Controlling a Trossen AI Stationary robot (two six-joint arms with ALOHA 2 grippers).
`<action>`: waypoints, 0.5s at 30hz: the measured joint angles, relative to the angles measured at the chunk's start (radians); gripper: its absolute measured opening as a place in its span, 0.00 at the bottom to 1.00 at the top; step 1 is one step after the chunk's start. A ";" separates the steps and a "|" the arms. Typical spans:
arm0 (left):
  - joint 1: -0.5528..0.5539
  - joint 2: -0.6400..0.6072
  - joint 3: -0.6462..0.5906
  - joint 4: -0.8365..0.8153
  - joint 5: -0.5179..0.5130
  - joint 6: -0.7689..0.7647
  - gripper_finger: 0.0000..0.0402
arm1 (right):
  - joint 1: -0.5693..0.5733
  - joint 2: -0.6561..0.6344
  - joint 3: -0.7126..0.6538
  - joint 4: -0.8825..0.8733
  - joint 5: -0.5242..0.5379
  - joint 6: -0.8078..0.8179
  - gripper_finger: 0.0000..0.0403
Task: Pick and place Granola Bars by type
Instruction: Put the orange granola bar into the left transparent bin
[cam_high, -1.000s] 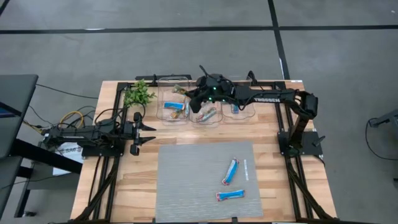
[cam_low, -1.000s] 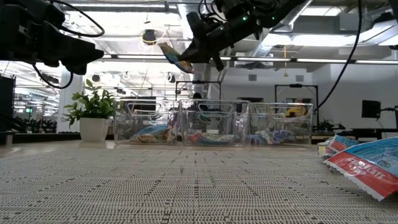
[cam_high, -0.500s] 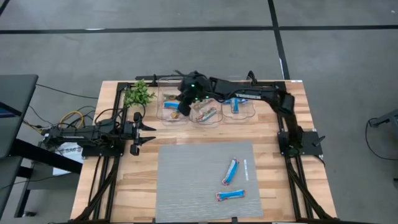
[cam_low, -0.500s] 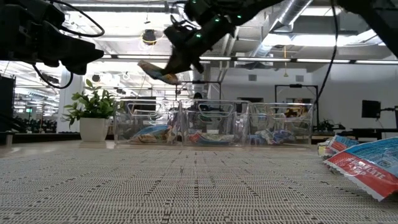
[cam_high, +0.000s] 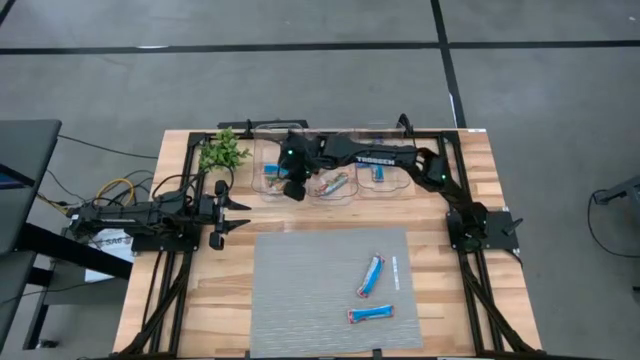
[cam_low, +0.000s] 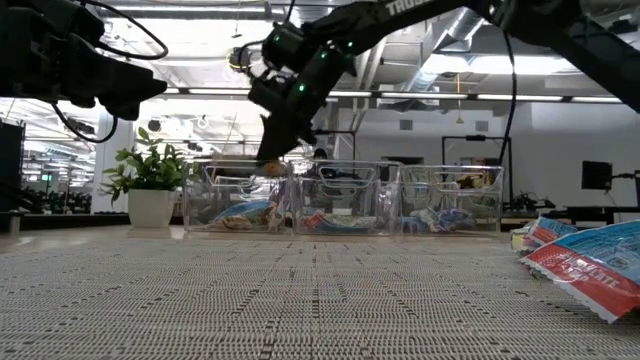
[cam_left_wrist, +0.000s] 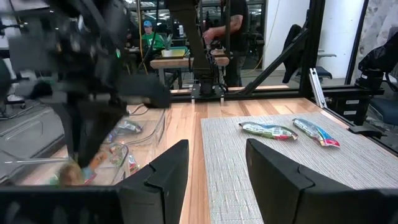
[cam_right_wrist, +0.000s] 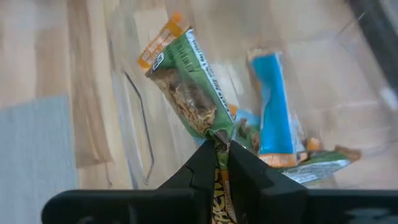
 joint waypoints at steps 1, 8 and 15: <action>0.000 0.000 0.000 0.000 0.000 0.000 0.38 | 0.002 0.009 0.000 0.001 0.001 0.000 0.06; 0.000 0.000 0.000 0.000 0.000 0.000 0.38 | 0.006 0.016 0.000 0.002 0.027 -0.002 0.07; 0.000 0.000 0.000 0.000 0.000 0.000 0.38 | -0.009 0.016 0.000 0.007 0.035 -0.059 0.21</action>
